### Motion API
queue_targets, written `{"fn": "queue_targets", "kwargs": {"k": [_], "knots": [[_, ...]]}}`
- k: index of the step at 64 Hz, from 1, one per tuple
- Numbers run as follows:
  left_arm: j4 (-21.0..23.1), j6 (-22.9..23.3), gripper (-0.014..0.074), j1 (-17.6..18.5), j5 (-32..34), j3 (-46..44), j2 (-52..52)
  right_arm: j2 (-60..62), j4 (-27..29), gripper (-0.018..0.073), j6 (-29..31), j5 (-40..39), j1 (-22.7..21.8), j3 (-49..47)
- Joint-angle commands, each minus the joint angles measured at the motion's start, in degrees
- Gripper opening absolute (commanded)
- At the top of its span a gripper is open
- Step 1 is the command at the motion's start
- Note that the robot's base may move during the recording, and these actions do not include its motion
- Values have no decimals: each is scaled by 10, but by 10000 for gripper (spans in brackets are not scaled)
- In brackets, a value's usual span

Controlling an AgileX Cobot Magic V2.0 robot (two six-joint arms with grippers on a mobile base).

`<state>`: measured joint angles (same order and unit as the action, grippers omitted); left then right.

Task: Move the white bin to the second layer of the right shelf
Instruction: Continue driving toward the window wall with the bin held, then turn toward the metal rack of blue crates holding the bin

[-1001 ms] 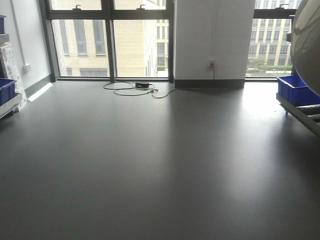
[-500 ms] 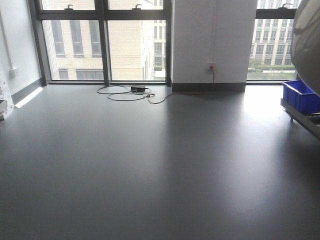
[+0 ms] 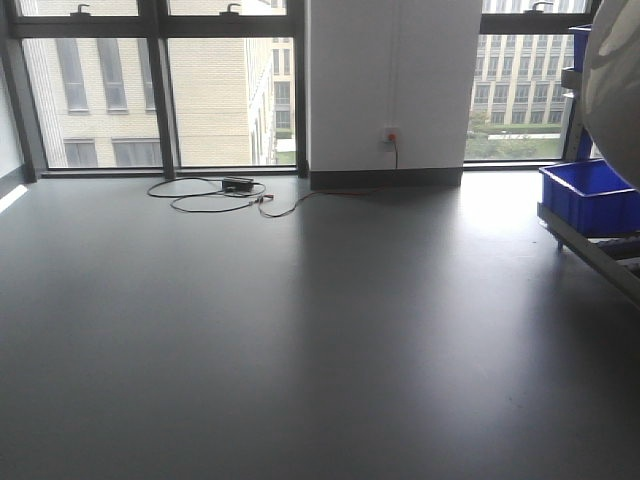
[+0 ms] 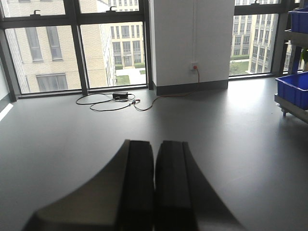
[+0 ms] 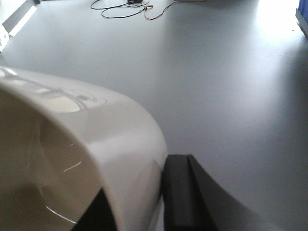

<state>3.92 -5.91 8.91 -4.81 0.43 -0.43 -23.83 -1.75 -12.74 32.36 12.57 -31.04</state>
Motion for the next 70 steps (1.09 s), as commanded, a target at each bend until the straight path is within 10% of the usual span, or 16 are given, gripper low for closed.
{"fn": "queue_targets", "kwargs": {"k": [1,70], "knots": [[3,2,85,2,48,21,-8,-6,-2,33,1,-58,-4,-18],[3,2,85,2,48,21,-8,-6,-2,33,1,-57,-4,-18]]}}
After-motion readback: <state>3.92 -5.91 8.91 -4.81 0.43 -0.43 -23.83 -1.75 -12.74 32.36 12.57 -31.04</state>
